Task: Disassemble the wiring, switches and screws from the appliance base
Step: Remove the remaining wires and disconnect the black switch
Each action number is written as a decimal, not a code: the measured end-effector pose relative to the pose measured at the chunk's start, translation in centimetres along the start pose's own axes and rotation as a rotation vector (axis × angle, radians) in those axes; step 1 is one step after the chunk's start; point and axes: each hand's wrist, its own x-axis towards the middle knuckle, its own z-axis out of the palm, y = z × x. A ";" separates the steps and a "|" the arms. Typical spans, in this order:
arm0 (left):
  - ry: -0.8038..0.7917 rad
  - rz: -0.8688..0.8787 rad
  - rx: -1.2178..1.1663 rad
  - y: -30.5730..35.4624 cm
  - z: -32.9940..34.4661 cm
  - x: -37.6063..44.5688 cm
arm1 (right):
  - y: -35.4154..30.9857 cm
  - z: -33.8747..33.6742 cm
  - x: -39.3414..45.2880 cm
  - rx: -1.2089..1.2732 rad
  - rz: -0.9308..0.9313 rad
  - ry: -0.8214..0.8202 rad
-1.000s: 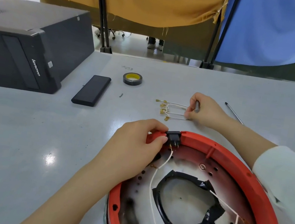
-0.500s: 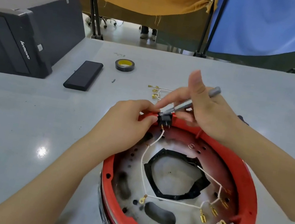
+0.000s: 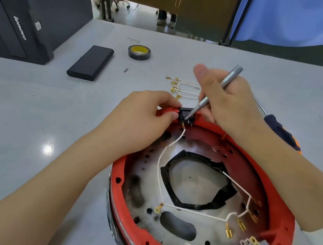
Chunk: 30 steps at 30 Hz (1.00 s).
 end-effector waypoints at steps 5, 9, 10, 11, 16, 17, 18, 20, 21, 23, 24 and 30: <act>-0.004 -0.006 -0.023 -0.1 0.0 0.0 | 0.5 0.2 -0.2 -0.017 -0.055 -0.046; -0.004 -0.003 -0.027 -0.1 0.0 0.0 | 0.8 0.4 -0.2 -0.101 -0.120 -0.074; -0.003 -0.001 -0.030 -0.1 0.0 0.1 | 0.9 0.4 -0.2 -0.137 -0.139 -0.081; -0.001 0.000 -0.034 -0.2 0.0 0.1 | 1.0 0.4 -0.3 -0.170 -0.159 -0.086; 0.001 0.008 -0.032 -0.2 0.0 0.1 | 1.1 0.4 -0.6 -0.346 -0.281 -0.057; -0.001 0.010 -0.028 -0.2 0.0 0.1 | 1.0 0.6 -0.7 -0.394 -0.310 -0.056; -0.001 0.012 -0.025 -0.1 0.0 0.1 | 0.9 0.7 -0.7 -0.440 -0.331 -0.060; 0.000 0.006 -0.024 -0.1 0.0 0.1 | 0.9 1.0 -0.7 -0.468 -0.317 -0.059; 0.002 0.000 -0.025 -0.1 0.0 0.1 | 0.8 1.2 -0.6 -0.436 -0.278 -0.046; 0.003 -0.007 -0.021 0.0 0.0 0.1 | 0.8 1.1 0.0 -0.358 -0.183 -0.019; 0.001 -0.005 -0.016 0.0 0.0 0.1 | 0.7 1.0 0.4 -0.349 -0.138 -0.015; -0.012 -0.006 -0.029 0.1 0.0 0.0 | 0.6 1.7 0.7 -0.655 -0.126 -0.074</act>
